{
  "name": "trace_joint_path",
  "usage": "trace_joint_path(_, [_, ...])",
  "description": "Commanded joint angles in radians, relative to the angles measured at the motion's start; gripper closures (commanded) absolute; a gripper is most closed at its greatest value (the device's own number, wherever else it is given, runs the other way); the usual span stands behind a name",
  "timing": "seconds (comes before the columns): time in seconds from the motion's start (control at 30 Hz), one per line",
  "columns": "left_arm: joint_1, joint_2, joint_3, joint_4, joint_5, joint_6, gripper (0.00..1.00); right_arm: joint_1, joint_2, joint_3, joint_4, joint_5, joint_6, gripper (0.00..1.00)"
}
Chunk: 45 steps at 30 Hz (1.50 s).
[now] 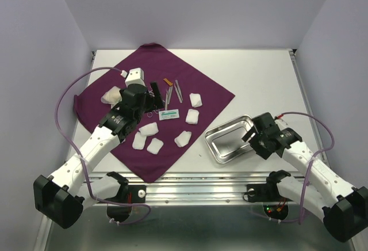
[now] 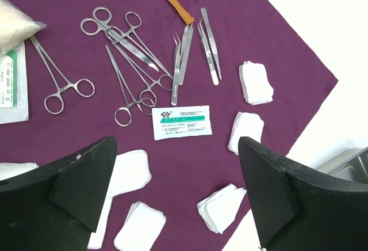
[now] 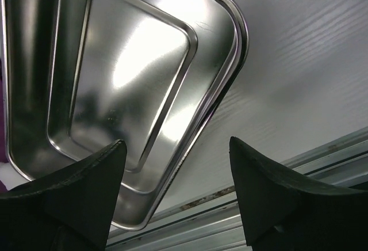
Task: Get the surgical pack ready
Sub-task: Pick up the container from the center of the board.
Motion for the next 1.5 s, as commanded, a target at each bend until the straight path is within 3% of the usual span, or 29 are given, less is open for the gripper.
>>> trace_joint_path(0.0, [0.004,-0.002,0.007,0.028,0.016,0.010,0.01,0.020,0.009,-0.029,0.055,-0.043,0.042,0.23])
trace_joint_path(0.37, [0.002,0.016,0.022,0.021,0.010,0.021,0.01,0.029,0.023,-0.083,0.129,-0.065,0.062,0.48])
trace_joint_path(0.9, [0.002,0.061,0.050,0.023,0.039,0.032,0.01,0.047,0.081,-0.101,0.184,-0.078,0.053,0.60])
trace_joint_path(1.0, [0.004,0.067,0.056,0.020,0.050,0.033,0.01,0.047,0.093,-0.095,0.183,-0.082,0.050,0.72])
trace_joint_path(1.23, [0.004,0.070,0.073,0.014,0.054,0.041,0.01,0.047,0.097,0.015,0.092,0.021,-0.014,0.98])
trace_joint_path(1.47, [0.004,0.059,0.085,0.002,0.053,0.047,0.01,0.047,0.106,0.187,-0.012,0.158,-0.163,0.99])
